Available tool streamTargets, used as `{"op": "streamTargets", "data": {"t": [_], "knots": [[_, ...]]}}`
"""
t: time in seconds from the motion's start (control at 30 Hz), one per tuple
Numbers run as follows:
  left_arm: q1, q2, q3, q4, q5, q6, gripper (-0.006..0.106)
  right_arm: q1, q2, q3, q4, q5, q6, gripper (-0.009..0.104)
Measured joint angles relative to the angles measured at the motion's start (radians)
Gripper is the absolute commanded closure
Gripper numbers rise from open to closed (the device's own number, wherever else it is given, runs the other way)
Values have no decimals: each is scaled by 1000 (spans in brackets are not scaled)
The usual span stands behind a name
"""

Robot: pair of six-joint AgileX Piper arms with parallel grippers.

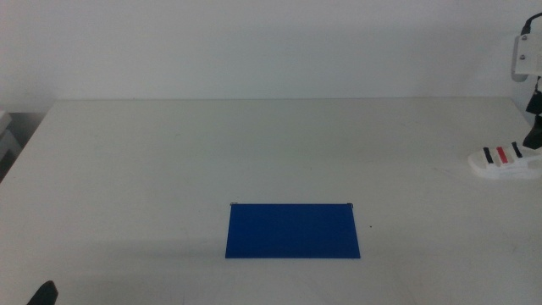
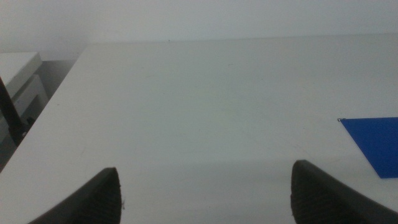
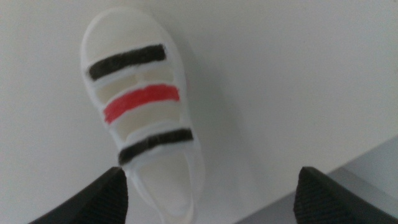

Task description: Use one arm to grab the shoe from the table and place it on the mat.

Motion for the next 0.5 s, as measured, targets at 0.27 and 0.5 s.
{"op": "streamTargets", "data": {"t": [0.27,0.5], "knots": [[0,0,0,0,0,0,7,1,33,0,17,20,3,5],[0,0,0,0,0,0,7,21,42,0,17,33,3,11]]}}
